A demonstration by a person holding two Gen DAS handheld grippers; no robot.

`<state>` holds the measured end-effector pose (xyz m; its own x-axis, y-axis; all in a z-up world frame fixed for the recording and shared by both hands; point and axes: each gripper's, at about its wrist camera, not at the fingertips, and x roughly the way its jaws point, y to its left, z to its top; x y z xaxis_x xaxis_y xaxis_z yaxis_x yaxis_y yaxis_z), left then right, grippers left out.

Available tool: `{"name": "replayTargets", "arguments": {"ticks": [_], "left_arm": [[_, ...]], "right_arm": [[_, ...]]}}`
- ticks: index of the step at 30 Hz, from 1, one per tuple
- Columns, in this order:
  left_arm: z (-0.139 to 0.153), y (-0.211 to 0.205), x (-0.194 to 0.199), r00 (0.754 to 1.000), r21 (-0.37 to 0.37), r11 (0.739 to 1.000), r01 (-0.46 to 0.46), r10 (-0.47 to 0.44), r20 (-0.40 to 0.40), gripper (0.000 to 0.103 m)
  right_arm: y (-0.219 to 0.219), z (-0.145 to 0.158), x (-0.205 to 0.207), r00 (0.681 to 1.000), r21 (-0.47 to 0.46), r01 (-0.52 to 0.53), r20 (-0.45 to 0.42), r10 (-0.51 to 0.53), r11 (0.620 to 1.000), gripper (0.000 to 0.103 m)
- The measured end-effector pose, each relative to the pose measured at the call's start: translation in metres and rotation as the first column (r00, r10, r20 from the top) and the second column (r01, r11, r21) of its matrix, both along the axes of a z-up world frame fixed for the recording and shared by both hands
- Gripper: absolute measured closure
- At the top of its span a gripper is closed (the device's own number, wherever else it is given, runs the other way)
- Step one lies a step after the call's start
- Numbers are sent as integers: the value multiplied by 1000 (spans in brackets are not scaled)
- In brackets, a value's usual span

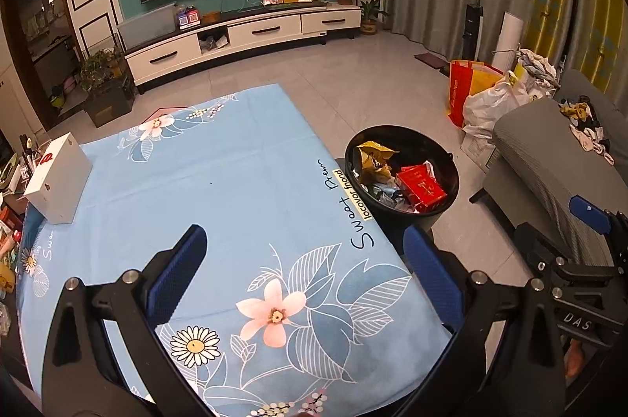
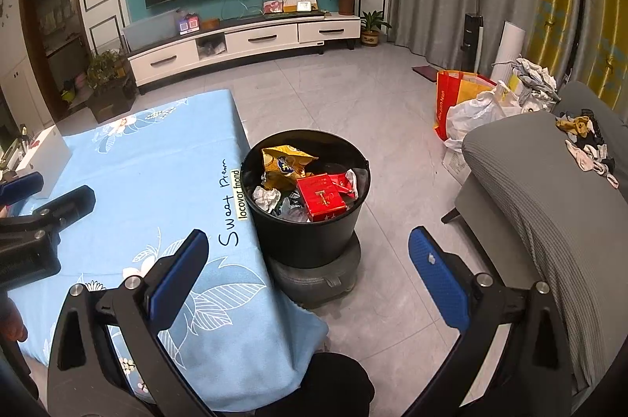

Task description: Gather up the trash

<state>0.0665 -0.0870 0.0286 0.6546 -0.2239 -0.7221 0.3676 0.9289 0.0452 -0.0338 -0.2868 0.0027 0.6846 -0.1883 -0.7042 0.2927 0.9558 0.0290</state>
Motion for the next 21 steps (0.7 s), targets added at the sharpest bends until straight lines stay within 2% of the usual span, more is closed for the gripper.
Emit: {"name": "replayTargets", "arguments": {"ticks": [21], "left_arm": [[1,-3,-2,1000,-2,1000,9,-9,-7,3]], "right_arm": [[3,10,-1,1000,-7,-8,11,9,1000,3]]}}
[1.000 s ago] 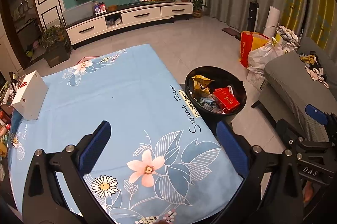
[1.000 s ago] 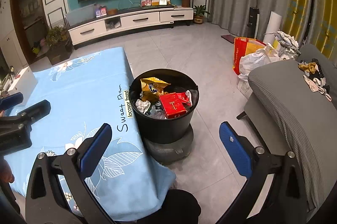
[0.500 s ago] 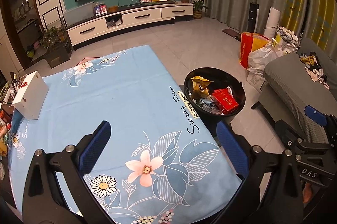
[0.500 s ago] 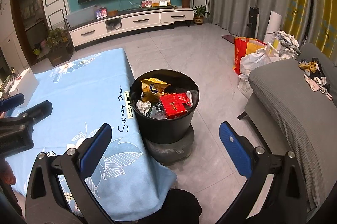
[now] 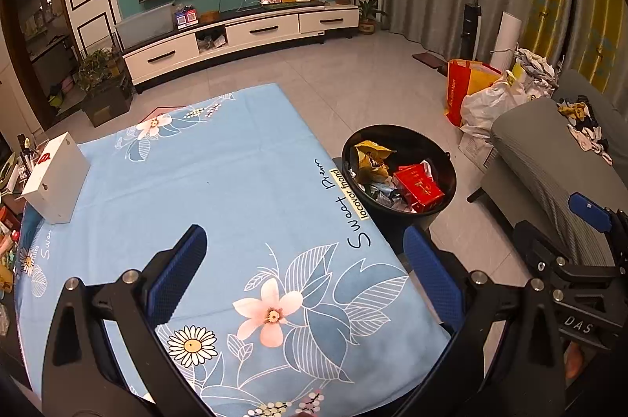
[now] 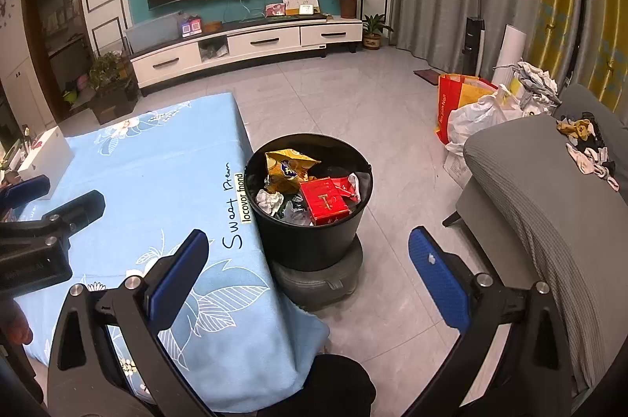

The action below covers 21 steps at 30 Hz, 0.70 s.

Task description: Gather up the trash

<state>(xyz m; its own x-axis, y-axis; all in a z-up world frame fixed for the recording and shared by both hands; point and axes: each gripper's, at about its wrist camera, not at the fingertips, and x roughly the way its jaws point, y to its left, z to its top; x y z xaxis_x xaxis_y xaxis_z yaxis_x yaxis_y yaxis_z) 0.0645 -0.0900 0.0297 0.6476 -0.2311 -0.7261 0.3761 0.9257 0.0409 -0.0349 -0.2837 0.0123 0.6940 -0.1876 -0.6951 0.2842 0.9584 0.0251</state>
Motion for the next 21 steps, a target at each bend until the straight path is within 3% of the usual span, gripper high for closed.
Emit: {"name": "replayTargets", "arguments": {"ticks": [21], "left_arm": [[0,-1,-3,1000,-4,1000,-1,1,0,3]], "right_arm": [[1,4,-1,1000,-3,0,7,0,1000,3]]}}
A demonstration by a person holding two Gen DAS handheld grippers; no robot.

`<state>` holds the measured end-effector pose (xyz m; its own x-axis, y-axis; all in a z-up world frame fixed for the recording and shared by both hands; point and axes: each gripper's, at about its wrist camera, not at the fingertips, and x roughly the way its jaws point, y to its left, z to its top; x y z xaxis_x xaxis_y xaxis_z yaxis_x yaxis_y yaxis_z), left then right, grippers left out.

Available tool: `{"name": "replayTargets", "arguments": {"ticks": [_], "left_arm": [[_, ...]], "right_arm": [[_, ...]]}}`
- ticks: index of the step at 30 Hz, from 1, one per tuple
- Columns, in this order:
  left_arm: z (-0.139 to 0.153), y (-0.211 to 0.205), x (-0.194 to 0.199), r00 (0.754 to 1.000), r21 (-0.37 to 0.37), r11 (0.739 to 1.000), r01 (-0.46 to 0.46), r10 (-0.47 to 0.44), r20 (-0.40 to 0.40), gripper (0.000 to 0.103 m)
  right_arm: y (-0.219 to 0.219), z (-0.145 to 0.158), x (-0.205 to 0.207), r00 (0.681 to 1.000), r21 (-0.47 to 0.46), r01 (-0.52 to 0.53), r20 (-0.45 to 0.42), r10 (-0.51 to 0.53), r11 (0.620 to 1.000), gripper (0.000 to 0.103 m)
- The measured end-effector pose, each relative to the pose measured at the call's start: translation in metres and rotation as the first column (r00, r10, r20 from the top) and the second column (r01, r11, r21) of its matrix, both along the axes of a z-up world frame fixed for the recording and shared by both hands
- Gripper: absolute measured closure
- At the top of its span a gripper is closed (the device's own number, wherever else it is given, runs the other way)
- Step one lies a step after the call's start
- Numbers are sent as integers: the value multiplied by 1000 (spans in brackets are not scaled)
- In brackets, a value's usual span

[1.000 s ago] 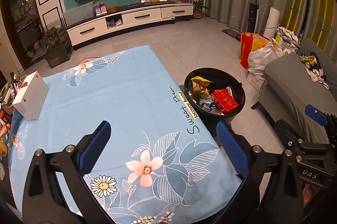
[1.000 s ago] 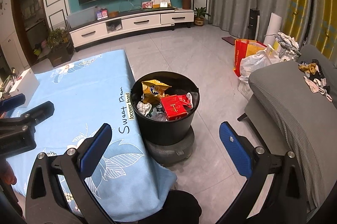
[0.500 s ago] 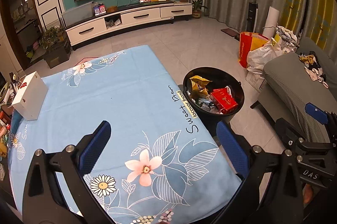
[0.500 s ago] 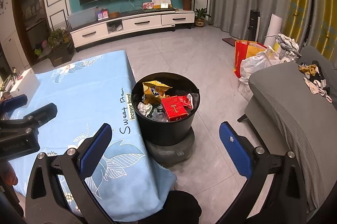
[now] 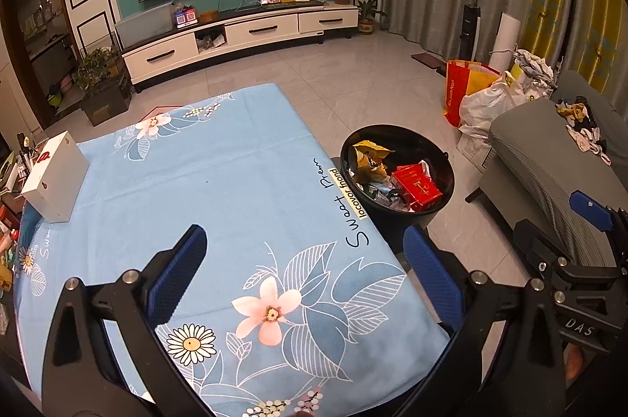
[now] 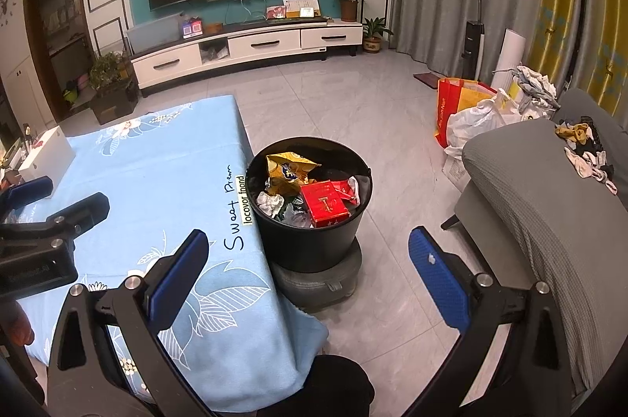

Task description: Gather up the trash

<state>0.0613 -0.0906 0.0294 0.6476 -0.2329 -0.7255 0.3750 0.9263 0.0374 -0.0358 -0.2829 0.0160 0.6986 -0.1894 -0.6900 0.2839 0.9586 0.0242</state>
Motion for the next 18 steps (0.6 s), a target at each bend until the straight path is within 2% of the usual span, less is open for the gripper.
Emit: {"name": "replayTargets", "arguments": {"ticks": [18], "left_arm": [[0,1,1,1000,-2,1000,-1,1,-3,3]], "right_arm": [[-1,5,0,1000,-2,3,1,-3,1000,3]]}}
